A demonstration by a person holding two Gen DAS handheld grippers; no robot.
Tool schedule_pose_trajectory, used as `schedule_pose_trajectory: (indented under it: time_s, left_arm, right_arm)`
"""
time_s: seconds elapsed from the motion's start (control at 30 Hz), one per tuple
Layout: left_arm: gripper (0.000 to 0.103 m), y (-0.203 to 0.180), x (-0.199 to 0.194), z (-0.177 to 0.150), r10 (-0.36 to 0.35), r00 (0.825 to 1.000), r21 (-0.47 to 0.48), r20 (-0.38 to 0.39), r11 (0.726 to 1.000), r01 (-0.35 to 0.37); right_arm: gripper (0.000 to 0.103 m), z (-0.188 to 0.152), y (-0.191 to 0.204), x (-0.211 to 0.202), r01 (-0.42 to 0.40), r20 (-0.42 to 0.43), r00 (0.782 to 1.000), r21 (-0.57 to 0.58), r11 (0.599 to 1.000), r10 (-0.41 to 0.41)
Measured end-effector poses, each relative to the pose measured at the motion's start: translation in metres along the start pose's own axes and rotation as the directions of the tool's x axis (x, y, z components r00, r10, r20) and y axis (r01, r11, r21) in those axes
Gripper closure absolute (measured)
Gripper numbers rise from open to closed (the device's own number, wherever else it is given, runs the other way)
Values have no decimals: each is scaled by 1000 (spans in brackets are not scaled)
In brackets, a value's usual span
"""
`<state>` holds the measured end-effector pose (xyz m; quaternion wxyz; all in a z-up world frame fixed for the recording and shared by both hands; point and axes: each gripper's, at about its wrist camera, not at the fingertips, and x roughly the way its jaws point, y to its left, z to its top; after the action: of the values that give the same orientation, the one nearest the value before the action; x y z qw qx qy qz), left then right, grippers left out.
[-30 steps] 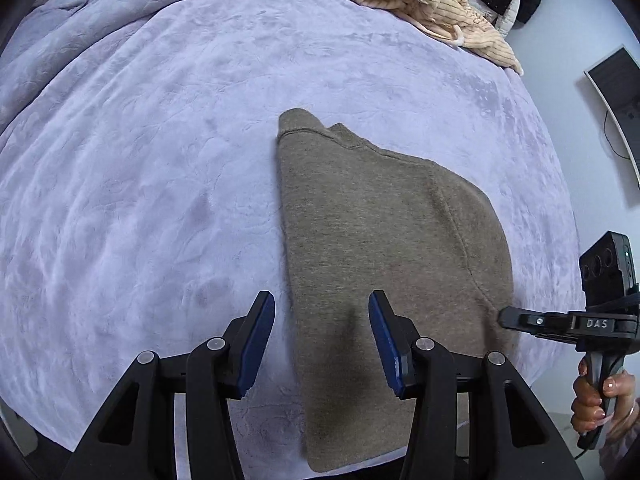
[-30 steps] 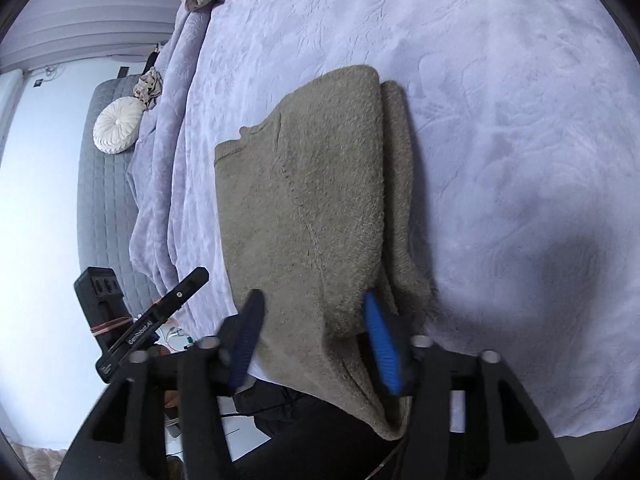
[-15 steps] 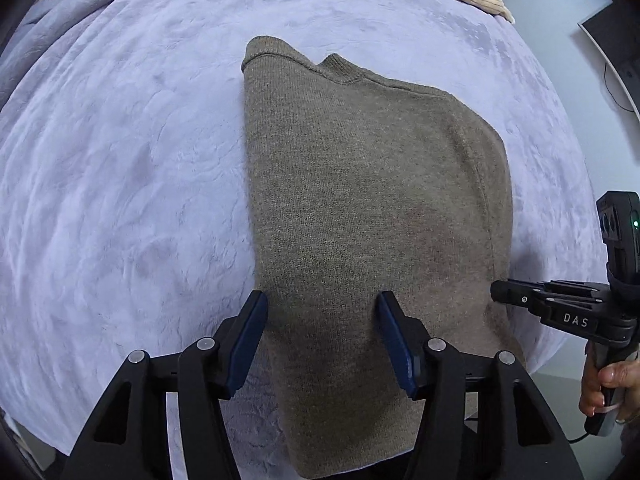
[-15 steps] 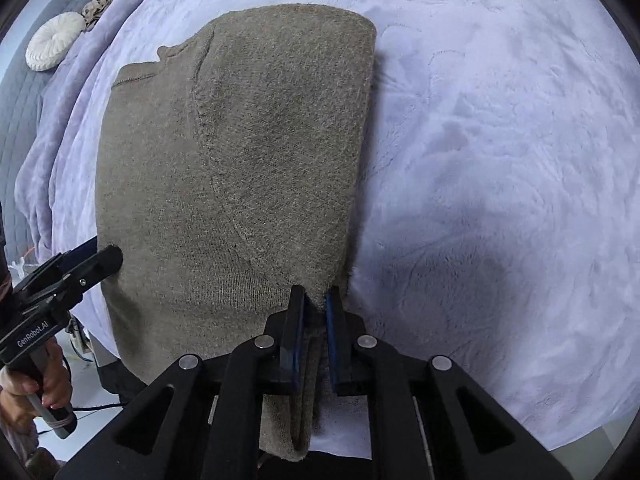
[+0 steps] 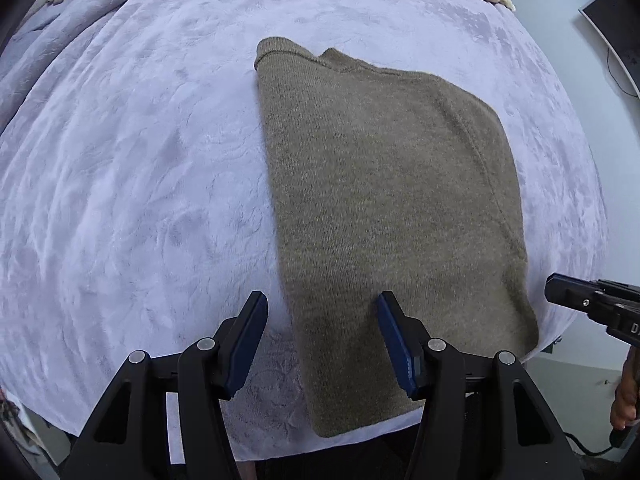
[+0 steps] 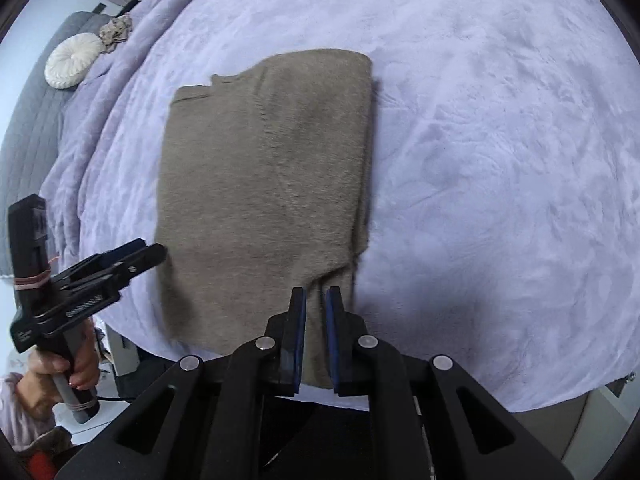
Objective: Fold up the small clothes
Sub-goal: 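Pinch the folded sweater edge with the right gripper and tug it straight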
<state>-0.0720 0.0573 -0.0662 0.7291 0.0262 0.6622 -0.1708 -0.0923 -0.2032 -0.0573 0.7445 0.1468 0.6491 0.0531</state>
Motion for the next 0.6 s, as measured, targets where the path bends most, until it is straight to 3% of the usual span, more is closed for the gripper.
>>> schedule_pose_trajectory:
  time_s: [0.07, 0.27, 0.37, 0.6]
  left_arm:
    - [45, 0, 6, -5, 8, 1000, 2, -25, 1000, -8]
    - [45, -1, 10, -16, 11, 999, 2, -54, 1000, -10]
    - [45, -1, 7, -18, 9, 999, 6, -51, 1000, -9]
    - [45, 6, -1, -17, -3, 999, 3, -44, 1000, 3]
  right_arm:
    - [92, 1, 11, 9, -4, -23, 1000, -31, 1000, 3]
    - [97, -6, 3, 56, 115, -131, 985, -17, 993, -116]
    - [98, -11, -8, 55, 90, -127, 988, 11, 996, -88]
    - [98, -16, -14, 38, 115, -161, 981, 20, 993, -110]
